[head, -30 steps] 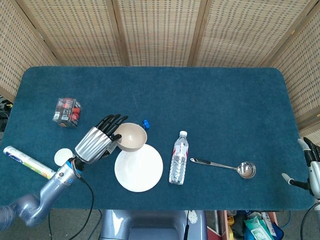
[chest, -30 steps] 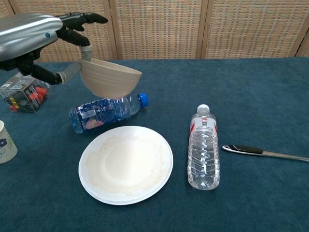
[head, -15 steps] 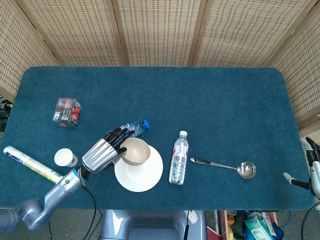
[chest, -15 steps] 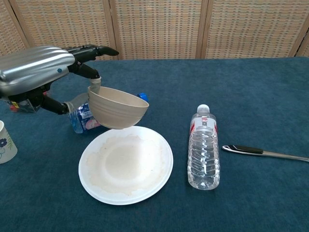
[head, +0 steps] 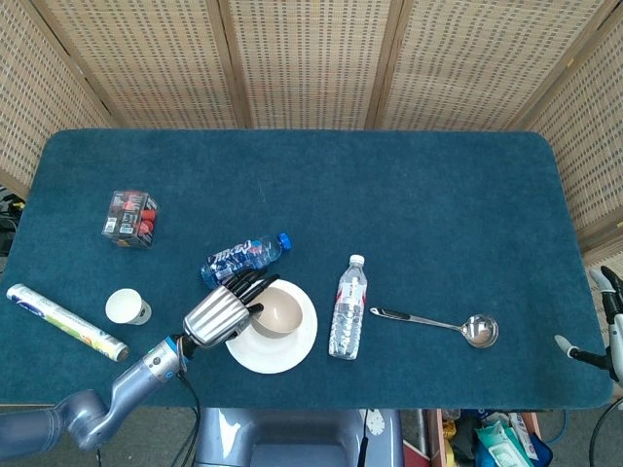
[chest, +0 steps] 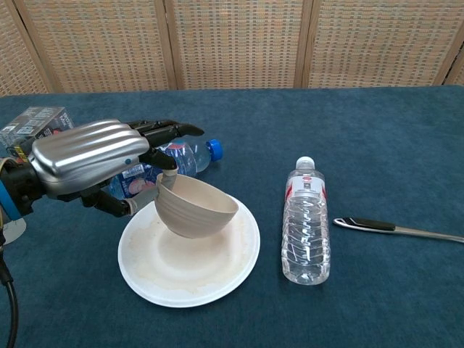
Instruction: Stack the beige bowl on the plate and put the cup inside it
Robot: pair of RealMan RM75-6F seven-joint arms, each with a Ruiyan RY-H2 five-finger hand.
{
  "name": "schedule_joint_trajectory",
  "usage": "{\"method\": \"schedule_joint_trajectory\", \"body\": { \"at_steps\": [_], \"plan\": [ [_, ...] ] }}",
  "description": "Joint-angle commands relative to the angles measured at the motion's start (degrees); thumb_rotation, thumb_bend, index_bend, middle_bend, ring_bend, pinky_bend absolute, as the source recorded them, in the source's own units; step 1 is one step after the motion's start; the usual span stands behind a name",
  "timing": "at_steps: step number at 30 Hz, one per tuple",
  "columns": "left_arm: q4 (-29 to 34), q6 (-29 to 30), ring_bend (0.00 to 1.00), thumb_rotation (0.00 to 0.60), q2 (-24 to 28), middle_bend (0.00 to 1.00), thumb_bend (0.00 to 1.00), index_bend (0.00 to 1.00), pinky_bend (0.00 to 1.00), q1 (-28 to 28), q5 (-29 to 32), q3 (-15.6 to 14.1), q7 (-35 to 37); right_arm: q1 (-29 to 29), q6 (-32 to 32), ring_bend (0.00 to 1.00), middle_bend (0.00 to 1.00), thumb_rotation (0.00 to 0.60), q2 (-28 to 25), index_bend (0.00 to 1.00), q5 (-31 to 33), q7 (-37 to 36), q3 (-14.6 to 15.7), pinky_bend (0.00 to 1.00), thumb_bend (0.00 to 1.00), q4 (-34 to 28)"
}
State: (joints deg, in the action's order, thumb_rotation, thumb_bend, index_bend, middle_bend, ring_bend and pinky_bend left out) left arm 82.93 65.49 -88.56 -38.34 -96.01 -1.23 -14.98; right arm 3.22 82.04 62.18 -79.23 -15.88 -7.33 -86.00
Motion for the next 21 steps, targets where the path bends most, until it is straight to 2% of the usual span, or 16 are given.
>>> {"method": "schedule_joint_trajectory", "body": {
  "at_steps": [1,21],
  "plan": [
    [-0.60,-0.45,0.00,0.600,-0.55,0.03,0.55,0.69,0.10,0.07,0.38,0.00,-0.35,-0.06,0.10,0.00,0.00,0.600,-0.01,0.01,0.00,-0.14,-0.04,0.00,0.14,0.03],
    [-3.29,-2.56,0.00,0.600,-3.15,0.03,0.54,0.69,0.09,0.07,1.05,-0.37,-3.29,-0.25,0.43,0.00,0.00,0.600,0.09,0.01,-0.24,-1.04,-0.20,0.00,0.14,0.34]
  ]
}}
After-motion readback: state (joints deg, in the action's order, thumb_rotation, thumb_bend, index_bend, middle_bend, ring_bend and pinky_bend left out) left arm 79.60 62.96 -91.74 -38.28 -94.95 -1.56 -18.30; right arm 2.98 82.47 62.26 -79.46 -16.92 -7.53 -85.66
